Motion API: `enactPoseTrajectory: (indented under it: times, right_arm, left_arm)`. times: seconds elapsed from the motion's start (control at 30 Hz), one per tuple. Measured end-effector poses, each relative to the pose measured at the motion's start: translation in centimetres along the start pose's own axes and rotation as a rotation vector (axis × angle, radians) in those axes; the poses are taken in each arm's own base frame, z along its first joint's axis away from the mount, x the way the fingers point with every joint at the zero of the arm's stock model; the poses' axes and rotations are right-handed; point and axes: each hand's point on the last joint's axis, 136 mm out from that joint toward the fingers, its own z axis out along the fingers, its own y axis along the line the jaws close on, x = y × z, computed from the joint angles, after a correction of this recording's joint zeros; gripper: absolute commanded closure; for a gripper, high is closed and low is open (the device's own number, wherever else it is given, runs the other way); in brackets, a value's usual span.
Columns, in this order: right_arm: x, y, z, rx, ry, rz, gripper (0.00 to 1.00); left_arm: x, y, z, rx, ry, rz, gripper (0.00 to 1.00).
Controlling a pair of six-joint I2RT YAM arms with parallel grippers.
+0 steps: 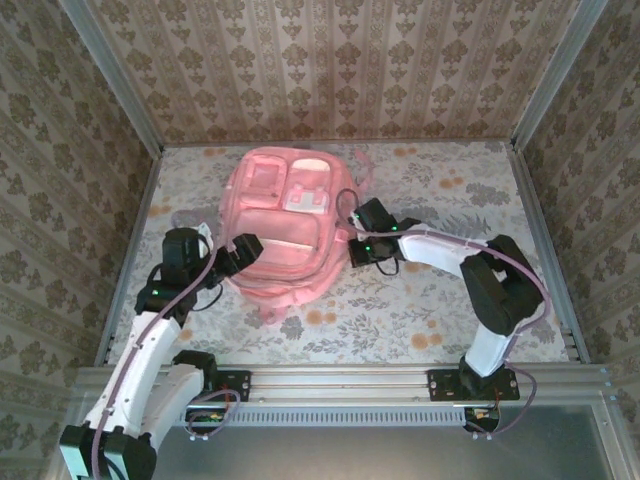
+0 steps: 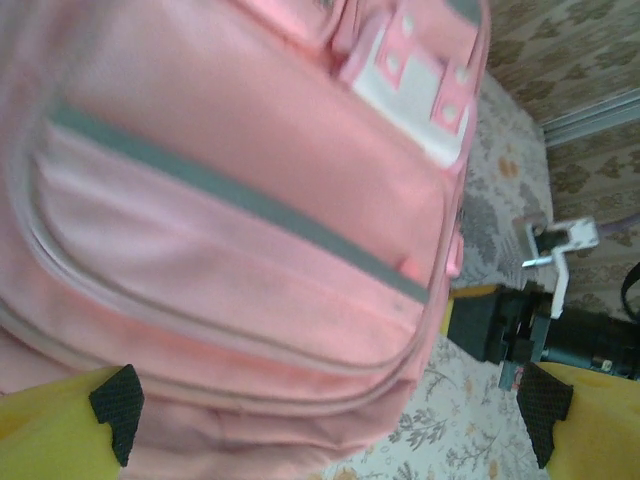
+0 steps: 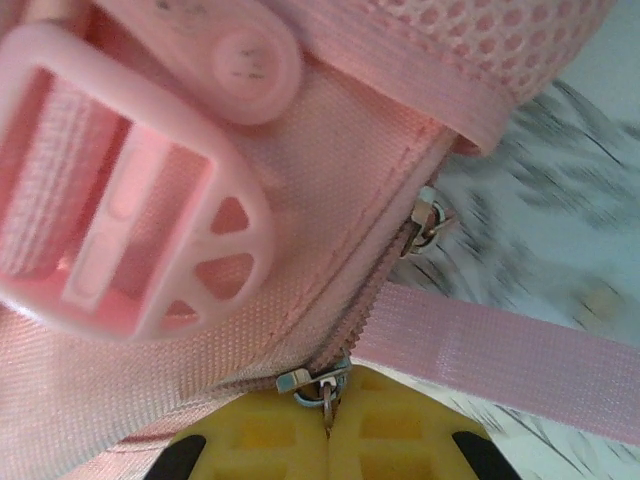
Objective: Pack the student bag
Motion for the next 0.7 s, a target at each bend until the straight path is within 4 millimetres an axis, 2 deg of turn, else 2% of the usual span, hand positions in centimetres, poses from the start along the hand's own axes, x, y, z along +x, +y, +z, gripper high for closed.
enactPoseTrajectory:
  times: [0.17, 0.2, 0.3, 0.43, 0.5, 0.57, 0.7]
  right_arm:
    - [1.2, -4.1, -1.6, 0.05, -0.02, 0.098, 1.0]
    - [1.3, -4.9, -1.8, 0.069, -0.024, 0.117, 0.93]
    - [1.3, -6.7, -2.1, 0.134, -0.028, 0.151, 0.53]
    - [1.6, -8.2, -3.0, 0.218, -0.033, 0.176, 0.3]
    - [1.1, -8.2, -4.4, 0.231, -0.073, 0.184, 0.17]
    - [-0.1, -7.7, -6.7, 0.221, -0.153, 0.182, 0.01]
    - [-2.7, -6.1, -13.3, 0.176, -0.392, 0.175, 0.0]
  left_arm:
    - [-2.3, 0.0, -0.6, -0.041, -0.051, 0.056, 0.0]
    - [-2.7, 0.2, -0.6, -0.058, -0.061, 0.061, 0.0]
    - [-3.4, 1.3, -0.5, -0.116, -0.085, 0.081, 0.0]
    - [-4.1, 2.1, -0.6, -0.17, -0.117, 0.146, 0.0]
    - [-4.7, 2.4, -0.8, -0.194, -0.14, 0.19, 0.0]
    - [-5.7, 2.3, -0.9, -0.201, -0.181, 0.252, 0.0]
    - [-6.8, 3.1, -0.9, -0.232, -0.287, 0.368, 0.0]
